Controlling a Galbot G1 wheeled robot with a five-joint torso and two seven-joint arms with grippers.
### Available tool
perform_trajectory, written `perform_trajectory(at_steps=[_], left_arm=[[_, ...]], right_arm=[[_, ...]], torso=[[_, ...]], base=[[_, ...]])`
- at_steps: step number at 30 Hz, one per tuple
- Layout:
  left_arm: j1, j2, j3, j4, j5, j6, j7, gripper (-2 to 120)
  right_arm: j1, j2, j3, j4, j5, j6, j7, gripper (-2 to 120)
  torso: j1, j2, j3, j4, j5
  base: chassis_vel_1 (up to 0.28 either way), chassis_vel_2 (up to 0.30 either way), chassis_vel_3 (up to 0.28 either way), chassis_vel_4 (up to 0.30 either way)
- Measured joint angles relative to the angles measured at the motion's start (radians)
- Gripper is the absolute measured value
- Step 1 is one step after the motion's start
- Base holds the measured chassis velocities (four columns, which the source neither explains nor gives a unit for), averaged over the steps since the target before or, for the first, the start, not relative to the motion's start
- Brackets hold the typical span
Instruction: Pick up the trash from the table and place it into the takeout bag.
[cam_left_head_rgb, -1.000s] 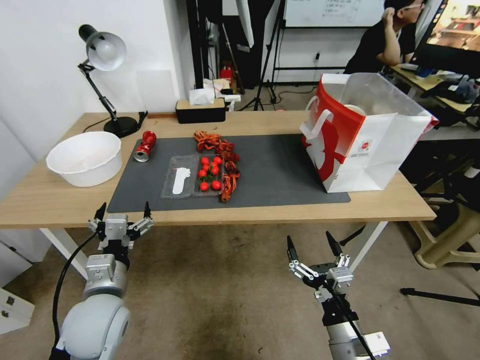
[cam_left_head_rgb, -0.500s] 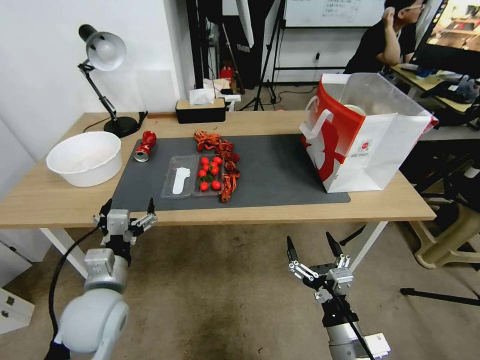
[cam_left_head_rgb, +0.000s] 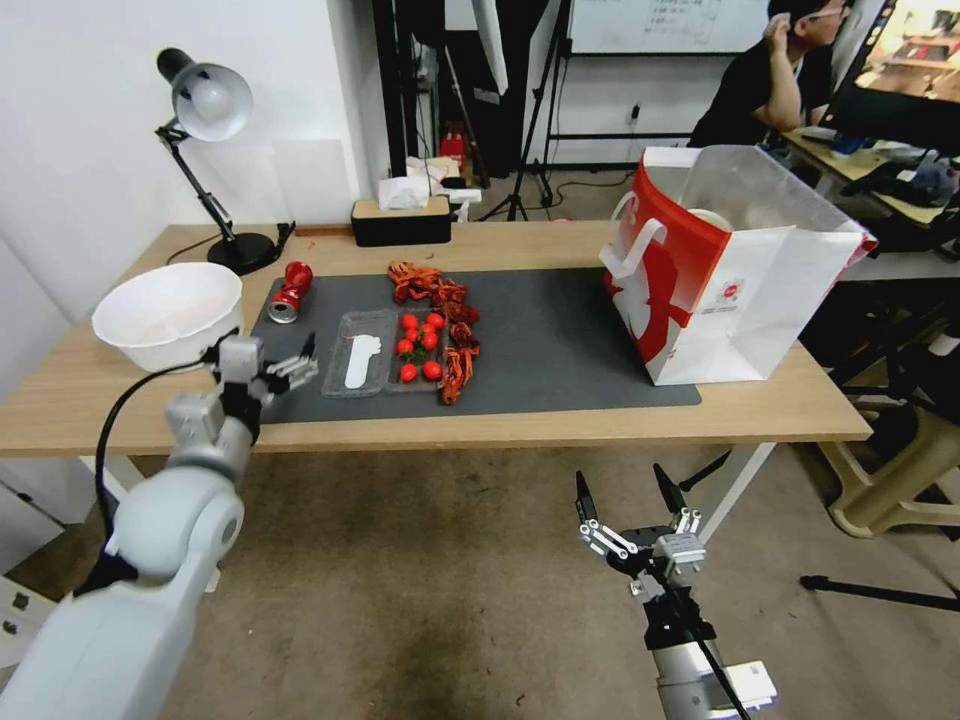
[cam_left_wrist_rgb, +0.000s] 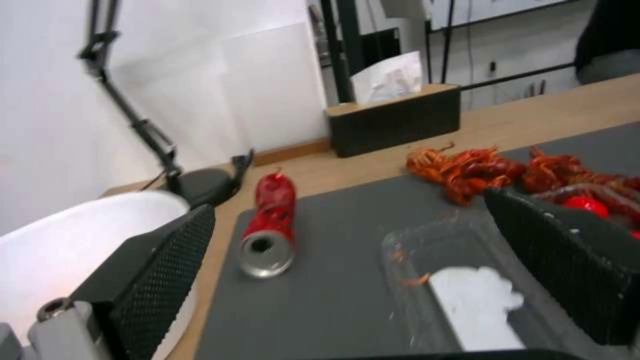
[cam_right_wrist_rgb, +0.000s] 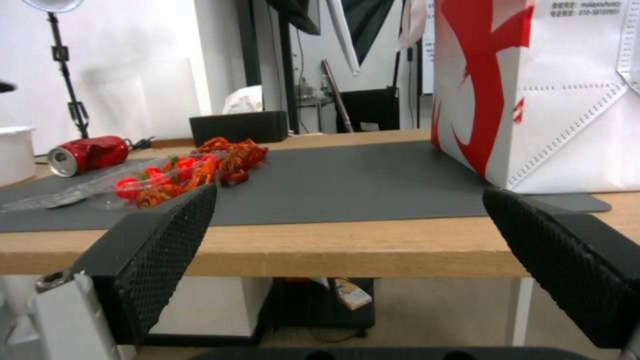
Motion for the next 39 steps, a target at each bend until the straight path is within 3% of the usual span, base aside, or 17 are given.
perform_trajectory(at_steps=[5,7,9,12,13,16,19,24,27,31,39], left_arm=[[-0.116,0.023,0.058,0.06,-0.029,0.026,0.002,100],[-0.232,0.038,0.11,0.139,-0.042,0.038,0.016,100],[-0.261,0.041,0.124,0.168,-0.043,0.039,0.02,100],[-0.395,0.051,0.201,0.34,-0.048,0.037,0.05,100],[-0.395,0.051,0.201,0.34,-0.048,0.037,0.05,100],[-0.499,0.046,0.259,0.456,-0.052,0.031,0.077,100],[-0.575,0.033,0.297,0.524,-0.05,0.04,0.088,100],[-0.646,0.015,0.332,0.6,-0.038,0.066,0.095,100],[-0.721,-0.009,0.367,0.7,0.0,0.134,0.107,100],[-0.764,-0.028,0.386,0.773,0.045,0.173,0.111,100],[-0.811,-0.044,0.404,0.848,0.065,0.198,0.111,100]], right_arm=[[0.003,0.003,0.001,-0.007,0.001,-0.001,0.0,100],[0.004,0.007,0.005,-0.013,0.001,-0.001,0.001,100],[0.004,0.008,0.006,-0.015,0.001,-0.001,0.001,100],[0.004,0.014,0.015,-0.028,0.002,-0.001,0.001,100],[0.004,0.014,0.015,-0.028,0.002,-0.001,0.001,100],[0.007,0.016,0.017,-0.035,0.003,-0.001,0.001,100],[0.009,0.017,0.017,-0.04,0.003,-0.001,0.001,100],[0.009,0.018,0.017,-0.044,0.004,-0.001,0.002,100],[0.007,0.016,0.021,-0.048,0.006,0.001,0.002,100],[0.005,0.013,0.024,-0.05,0.008,0.005,0.002,100],[0.005,0.012,0.025,-0.052,0.008,0.006,0.003,100]], torso=[[0.0,0.0,0.0,-0.0002,0.0005],[0.0,0.0,0.0,-0.0001,0.0004],[0.0,0.0,0.0,-0.0001,0.0006],[0.0,0.0,0.0,0.0001,0.0002],[0.0,0.0,0.0,0.0001,0.0002],[0.0,0.0,0.0,0.0001,0.0],[0.0,0.0,0.0,-0.0001,0.0003],[0.0,0.0,0.0,-0.0001,0.0005],[0.0,0.0,0.0,0.0,0.0004],[0.0,0.0,0.0,-0.0001,0.0002],[0.0,0.0,0.0,0.0,0.0002]], base=[[0.0,0.0,0.0,0.0],[0.0,0.0,0.0,0.0],[0.0,0.0,0.0,0.0],[0.0,0.0,0.0,0.0],[0.0,0.0,0.0,0.0],[0.0,0.0,0.0,0.0],[0.0,0.0,0.0,0.0],[0.0,0.0,0.0,0.0],[0.0,0.0,0.0,0.0],[0.0,0.0,0.0,0.0],[0.0,0.0,0.0,0.0]])
